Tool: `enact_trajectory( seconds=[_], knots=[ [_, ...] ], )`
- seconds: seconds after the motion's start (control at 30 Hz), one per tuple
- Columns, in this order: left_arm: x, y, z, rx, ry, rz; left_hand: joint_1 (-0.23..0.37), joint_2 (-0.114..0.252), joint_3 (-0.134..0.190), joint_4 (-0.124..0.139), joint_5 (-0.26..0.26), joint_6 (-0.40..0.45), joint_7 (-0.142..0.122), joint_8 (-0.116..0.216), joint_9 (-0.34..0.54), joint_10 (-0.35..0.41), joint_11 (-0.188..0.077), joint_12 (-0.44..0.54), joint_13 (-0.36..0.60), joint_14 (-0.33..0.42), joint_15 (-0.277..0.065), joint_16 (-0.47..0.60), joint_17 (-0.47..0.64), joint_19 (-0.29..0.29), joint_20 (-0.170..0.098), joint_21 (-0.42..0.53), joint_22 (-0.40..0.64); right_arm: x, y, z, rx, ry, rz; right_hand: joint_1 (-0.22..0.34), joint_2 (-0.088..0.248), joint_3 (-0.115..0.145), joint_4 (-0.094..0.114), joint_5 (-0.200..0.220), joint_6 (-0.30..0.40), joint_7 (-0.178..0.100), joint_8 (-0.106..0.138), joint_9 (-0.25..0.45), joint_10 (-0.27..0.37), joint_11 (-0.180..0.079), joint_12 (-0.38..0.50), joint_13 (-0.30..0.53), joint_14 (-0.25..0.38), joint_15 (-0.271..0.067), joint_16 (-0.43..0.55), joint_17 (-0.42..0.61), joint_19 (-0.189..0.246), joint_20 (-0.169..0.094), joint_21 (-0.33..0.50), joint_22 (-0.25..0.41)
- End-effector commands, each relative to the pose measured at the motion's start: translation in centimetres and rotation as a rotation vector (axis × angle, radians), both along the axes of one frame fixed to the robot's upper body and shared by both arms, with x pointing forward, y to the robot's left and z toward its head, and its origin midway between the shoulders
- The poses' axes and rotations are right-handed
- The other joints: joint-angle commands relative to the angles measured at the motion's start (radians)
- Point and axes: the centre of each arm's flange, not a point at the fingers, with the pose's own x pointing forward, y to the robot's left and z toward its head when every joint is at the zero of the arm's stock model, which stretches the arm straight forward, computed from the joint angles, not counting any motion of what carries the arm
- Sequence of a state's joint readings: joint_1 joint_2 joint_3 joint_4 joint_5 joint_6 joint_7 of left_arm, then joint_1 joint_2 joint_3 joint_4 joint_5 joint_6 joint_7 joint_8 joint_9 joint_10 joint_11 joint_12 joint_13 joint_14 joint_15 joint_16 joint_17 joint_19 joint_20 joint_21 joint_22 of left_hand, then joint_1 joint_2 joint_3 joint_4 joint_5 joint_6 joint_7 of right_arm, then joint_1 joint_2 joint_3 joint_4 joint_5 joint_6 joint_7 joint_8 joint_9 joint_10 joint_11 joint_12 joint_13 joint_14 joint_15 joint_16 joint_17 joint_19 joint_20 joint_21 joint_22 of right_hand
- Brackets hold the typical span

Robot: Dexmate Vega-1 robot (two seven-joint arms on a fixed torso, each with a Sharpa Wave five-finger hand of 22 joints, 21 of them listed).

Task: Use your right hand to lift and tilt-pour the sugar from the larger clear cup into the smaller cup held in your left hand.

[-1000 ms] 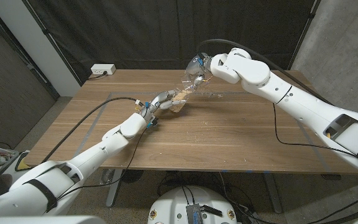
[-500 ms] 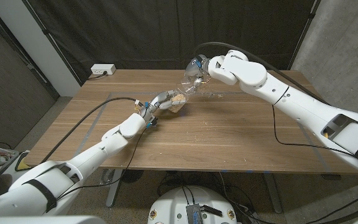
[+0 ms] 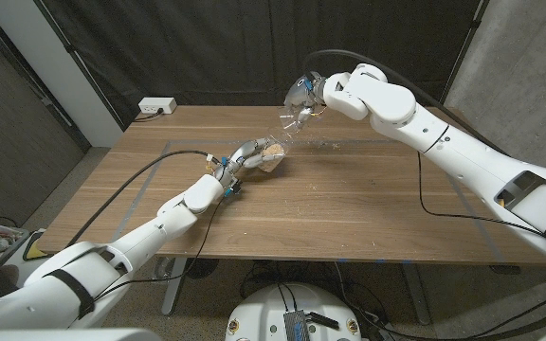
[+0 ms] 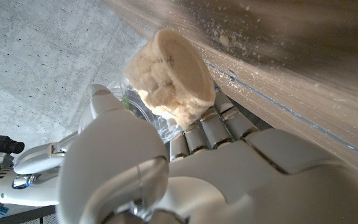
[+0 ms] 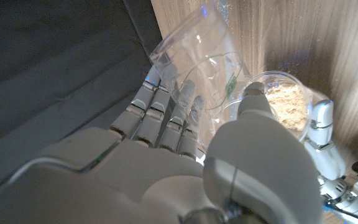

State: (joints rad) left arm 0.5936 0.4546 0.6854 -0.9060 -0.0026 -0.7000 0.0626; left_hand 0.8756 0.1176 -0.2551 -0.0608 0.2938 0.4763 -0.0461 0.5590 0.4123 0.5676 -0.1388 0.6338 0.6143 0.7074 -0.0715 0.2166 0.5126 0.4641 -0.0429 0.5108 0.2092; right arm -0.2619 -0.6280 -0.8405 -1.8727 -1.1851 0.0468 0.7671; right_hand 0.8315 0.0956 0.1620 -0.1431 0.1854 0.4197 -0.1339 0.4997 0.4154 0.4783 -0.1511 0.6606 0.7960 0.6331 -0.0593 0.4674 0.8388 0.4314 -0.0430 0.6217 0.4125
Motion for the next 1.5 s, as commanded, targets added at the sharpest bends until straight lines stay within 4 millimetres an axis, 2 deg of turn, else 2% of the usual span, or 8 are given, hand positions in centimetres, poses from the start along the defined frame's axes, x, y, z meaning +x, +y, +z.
enact_trajectory(
  seconds=[0.03, 0.37, 0.67, 1.03, 1.37, 1.5],
  knots=[
    [0.5, -0.1, -0.1, -0.018, -0.009, -0.023, 0.007, 0.003, -0.008, 0.001, 0.0, 0.003, 0.0, 0.004, 0.003, 0.002, -0.009, 0.008, 0.002, 0.009, -0.106, -0.001, 0.002, 0.002, -0.018, 0.005, 0.003, -0.9, -1.7, 2.8, 0.166, 0.043, -0.001, 0.005, 0.01, 0.01, 0.005, 0.008, 0.002, -0.001, 0.002, 0.001, 0.006, -0.001, -0.003, 0.001, 0.006, -0.174, 0.0, 0.003, -0.002, -0.091, 0.004, -0.001],
    [0.2, 0.2, 0.4, -0.065, -0.043, -0.04, 0.009, 0.003, -0.01, 0.002, 0.0, 0.004, 0.0, 0.006, 0.003, 0.002, -0.01, 0.009, 0.004, 0.01, -0.106, -0.002, 0.003, 0.003, -0.018, 0.006, 0.003, -1.1, -3.1, 4.5, 0.377, 0.086, 0.014, -0.004, 0.013, 0.009, 0.012, 0.007, -0.004, 0.002, -0.002, 0.002, 0.002, 0.001, -0.01, -0.001, 0.007, -0.174, -0.003, 0.005, 0.0, -0.08, 0.008, -0.004],
    [-0.2, 0.7, 0.6, -0.109, -0.068, -0.059, 0.009, 0.004, -0.011, 0.003, 0.0, 0.003, 0.0, 0.007, 0.002, 0.002, -0.008, 0.01, 0.005, 0.01, -0.107, -0.002, 0.004, 0.002, -0.017, 0.007, 0.003, -0.6, -5.4, 4.6, 0.57, 0.121, 0.062, -0.008, 0.013, 0.008, 0.014, 0.006, -0.002, 0.008, -0.003, 0.003, 0.011, 0.004, -0.011, -0.002, 0.016, -0.174, -0.001, 0.01, 0.013, -0.064, 0.016, -0.009],
    [-0.4, 0.9, 0.1, -0.16, -0.082, -0.08, 0.012, 0.004, -0.013, 0.003, 0.001, 0.003, 0.0, 0.008, 0.002, 0.004, -0.011, 0.011, 0.005, 0.012, -0.108, -0.002, 0.005, 0.004, -0.017, 0.009, 0.003, 1.0, -9.2, 3.3, 0.758, 0.155, 0.099, -0.01, 0.015, 0.009, 0.015, 0.003, 0.006, 0.014, -0.002, 0.004, 0.018, 0.009, -0.013, -0.002, 0.024, -0.174, 0.001, 0.015, 0.016, -0.059, 0.019, -0.014],
    [-0.6, 1.4, 0.1, -0.228, -0.094, -0.092, 0.017, 0.006, -0.014, 0.003, 0.001, -0.005, -0.002, 0.009, 0.006, -0.003, -0.012, 0.008, 0.005, 0.012, -0.109, -0.003, 0.005, 0.003, -0.015, 0.01, 0.003, 2.5, -13.3, 0.8, 0.971, 0.196, 0.172, -0.009, 0.017, 0.011, 0.015, 0.001, 0.009, 0.02, -0.003, 0.006, 0.021, 0.016, -0.014, 0.0, 0.029, -0.174, 0.002, 0.019, 0.027, -0.054, 0.025, -0.018],
    [-0.7, 1.8, 0.1, -0.258, -0.093, -0.098, 0.02, 0.007, -0.014, 0.002, 0.001, -0.007, -0.002, 0.01, 0.007, -0.004, -0.01, 0.008, 0.005, 0.011, -0.109, -0.004, 0.005, 0.004, -0.013, 0.011, 0.003, 3.1, -14.3, -0.3, 1.049, 0.219, 0.215, -0.009, 0.015, 0.011, 0.014, 0.0, 0.009, 0.022, -0.004, 0.006, 0.022, 0.021, -0.016, 0.0, 0.03, -0.174, 0.001, 0.02, 0.03, -0.056, 0.026, -0.021]
  ],
)
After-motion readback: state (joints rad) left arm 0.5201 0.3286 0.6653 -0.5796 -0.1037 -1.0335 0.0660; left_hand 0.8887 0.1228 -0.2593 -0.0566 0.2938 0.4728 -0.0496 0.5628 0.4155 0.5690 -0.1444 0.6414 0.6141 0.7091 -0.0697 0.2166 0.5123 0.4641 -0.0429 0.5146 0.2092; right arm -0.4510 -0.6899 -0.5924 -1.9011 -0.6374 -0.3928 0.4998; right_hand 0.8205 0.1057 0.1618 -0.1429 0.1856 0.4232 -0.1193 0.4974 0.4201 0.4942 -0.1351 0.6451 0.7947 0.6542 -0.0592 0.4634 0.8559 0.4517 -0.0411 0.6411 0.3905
